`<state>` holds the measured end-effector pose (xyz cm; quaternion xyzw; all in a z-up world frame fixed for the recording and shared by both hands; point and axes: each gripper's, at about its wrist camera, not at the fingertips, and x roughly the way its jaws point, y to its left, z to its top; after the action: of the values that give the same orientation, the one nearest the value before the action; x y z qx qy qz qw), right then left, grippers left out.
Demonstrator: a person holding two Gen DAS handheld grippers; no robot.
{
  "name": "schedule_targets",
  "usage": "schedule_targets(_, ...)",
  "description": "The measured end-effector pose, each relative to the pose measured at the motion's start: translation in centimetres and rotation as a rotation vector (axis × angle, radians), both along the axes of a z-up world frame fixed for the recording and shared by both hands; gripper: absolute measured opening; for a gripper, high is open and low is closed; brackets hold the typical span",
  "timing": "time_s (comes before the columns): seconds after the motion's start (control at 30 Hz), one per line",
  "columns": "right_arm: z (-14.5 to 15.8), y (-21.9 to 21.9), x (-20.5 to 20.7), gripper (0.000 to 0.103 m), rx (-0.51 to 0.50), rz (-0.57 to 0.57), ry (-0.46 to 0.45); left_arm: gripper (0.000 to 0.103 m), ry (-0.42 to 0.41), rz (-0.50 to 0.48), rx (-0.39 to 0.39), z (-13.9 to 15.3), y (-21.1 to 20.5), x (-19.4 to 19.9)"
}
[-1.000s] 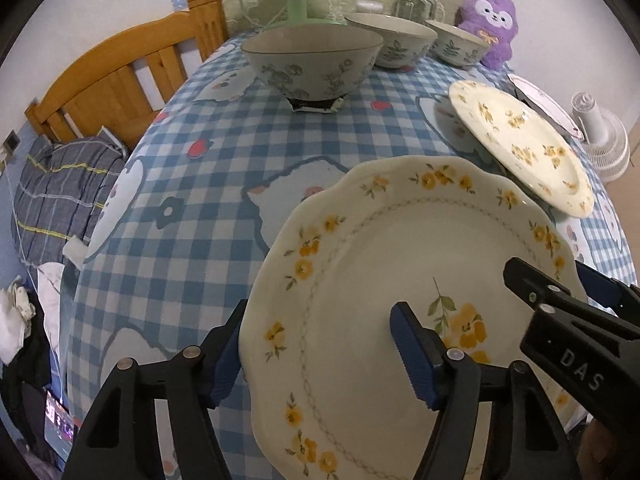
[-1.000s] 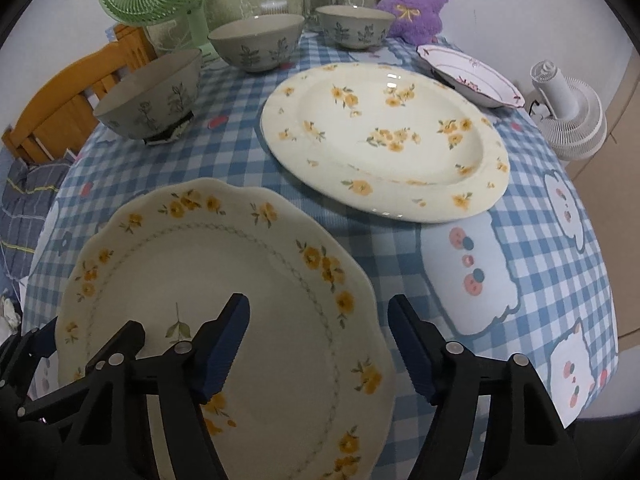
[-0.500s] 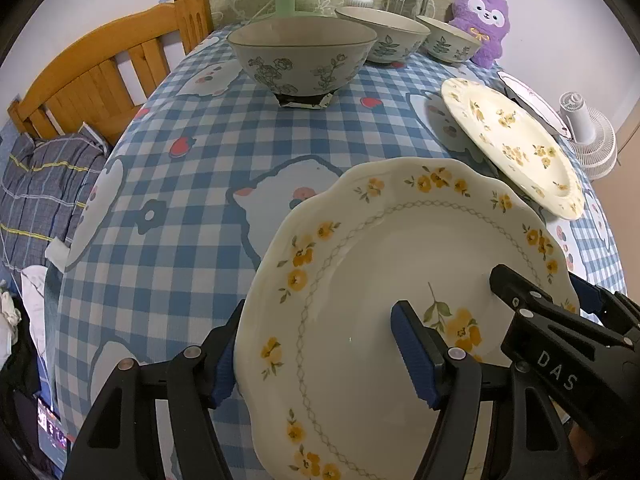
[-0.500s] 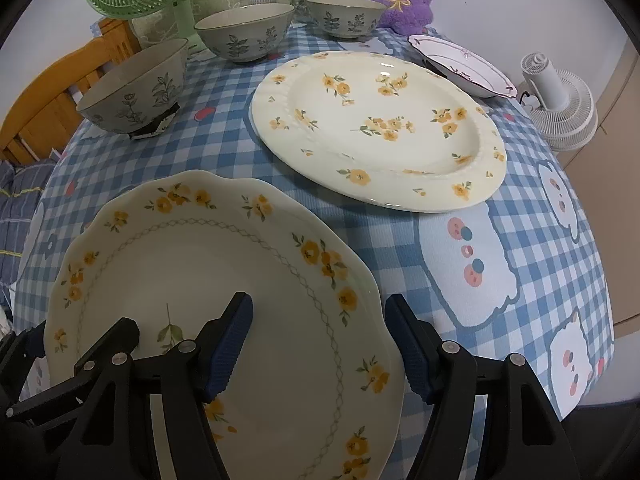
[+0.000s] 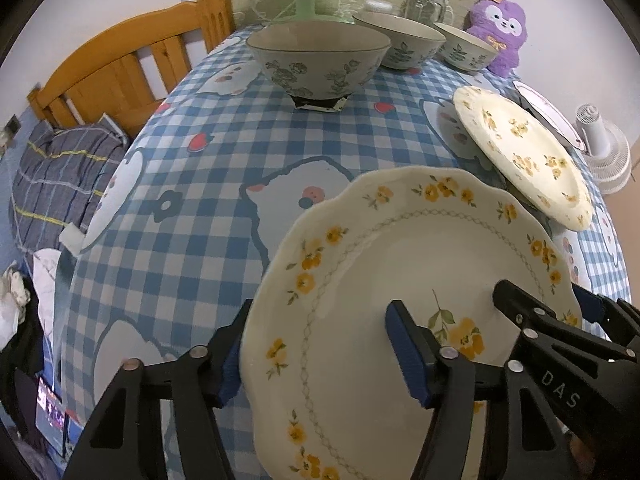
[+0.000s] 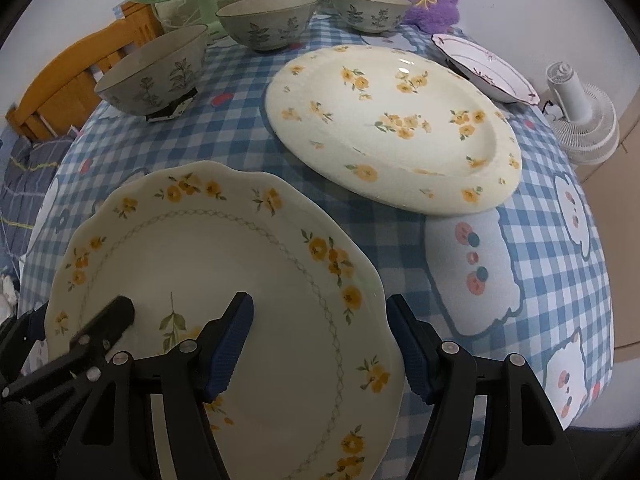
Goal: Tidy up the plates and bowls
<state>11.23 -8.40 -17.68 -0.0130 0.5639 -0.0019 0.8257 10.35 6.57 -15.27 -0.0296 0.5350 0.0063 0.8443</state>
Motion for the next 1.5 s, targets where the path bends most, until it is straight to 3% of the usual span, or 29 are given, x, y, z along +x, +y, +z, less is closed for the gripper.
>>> schedule_targets(0.17,0.4,-1.4,-0.4,0.066,0.002,-0.004,0.01,0.058,0.01,0.019,-0.006,0.1,-0.8,-0.2)
schedule_targets(0.77,2.9,-7.8,-2.1,0.066,0.004,-0.07,-0.025,0.058,-0.024,-0.049,-0.001,2.0,-6.9,-0.9)
schedule_targets(1.5,4.0,-20.0,-1.4,0.066,-0.013,-0.117,-0.045,0.058,-0.053,-0.094,-0.026,2.8,-18.3,0.5)
